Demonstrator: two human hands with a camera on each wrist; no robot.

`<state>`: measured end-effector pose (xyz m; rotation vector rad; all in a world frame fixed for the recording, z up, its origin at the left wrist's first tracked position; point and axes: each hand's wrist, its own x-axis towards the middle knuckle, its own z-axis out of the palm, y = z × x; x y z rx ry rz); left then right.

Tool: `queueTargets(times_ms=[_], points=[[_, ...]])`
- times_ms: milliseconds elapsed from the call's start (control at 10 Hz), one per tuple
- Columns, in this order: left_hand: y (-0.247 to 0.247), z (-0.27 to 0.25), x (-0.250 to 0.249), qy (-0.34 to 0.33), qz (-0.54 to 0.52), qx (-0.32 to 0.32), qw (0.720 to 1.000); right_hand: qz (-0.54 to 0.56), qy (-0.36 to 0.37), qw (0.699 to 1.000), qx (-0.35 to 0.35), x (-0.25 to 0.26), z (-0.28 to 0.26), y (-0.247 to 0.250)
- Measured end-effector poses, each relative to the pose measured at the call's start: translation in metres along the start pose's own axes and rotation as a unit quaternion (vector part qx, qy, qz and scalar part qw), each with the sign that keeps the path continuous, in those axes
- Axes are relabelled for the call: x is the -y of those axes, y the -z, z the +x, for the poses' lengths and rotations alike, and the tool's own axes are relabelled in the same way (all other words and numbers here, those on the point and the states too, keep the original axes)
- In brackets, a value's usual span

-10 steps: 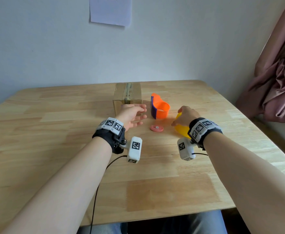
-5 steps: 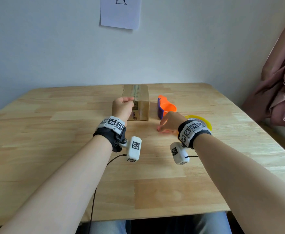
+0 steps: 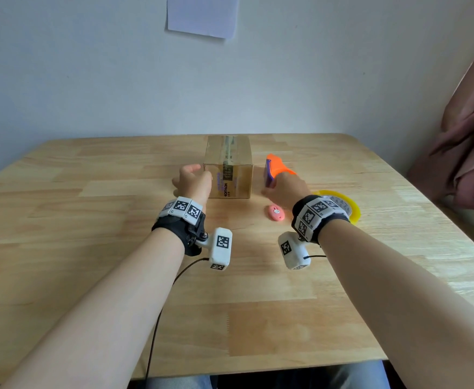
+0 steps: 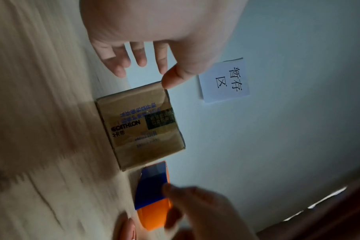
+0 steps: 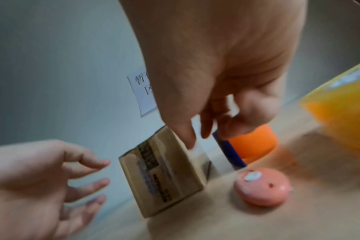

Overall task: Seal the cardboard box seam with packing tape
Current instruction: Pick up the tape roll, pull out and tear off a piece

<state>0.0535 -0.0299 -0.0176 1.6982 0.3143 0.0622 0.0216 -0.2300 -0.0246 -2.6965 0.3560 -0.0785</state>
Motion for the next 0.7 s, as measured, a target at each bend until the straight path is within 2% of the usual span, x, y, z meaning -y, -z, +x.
queueTargets(times_ms=[100,200,400,600,700], points=[[0.002,0.0,0.0,-0.002,-0.014,0.06,0.998,0.214,0.013,0.976,0.038,0.021,0.003,0.003],[0.006,-0.004,-0.001,0.0,-0.008,0.099,0.995,0.277,-0.007,0.955,0.105,0.033,-0.002,0.002],[0.014,-0.018,0.005,0.041,0.013,0.078,0.996,0.209,-0.036,0.975,0.068,0.034,-0.015,0.009],[0.016,-0.033,0.004,0.057,0.045,0.081,0.994,0.145,-0.057,0.984,0.083,0.044,-0.038,0.027],[0.02,-0.029,-0.011,0.038,0.058,0.078,0.995,0.131,-0.057,0.988,0.055,0.046,-0.041,0.044]])
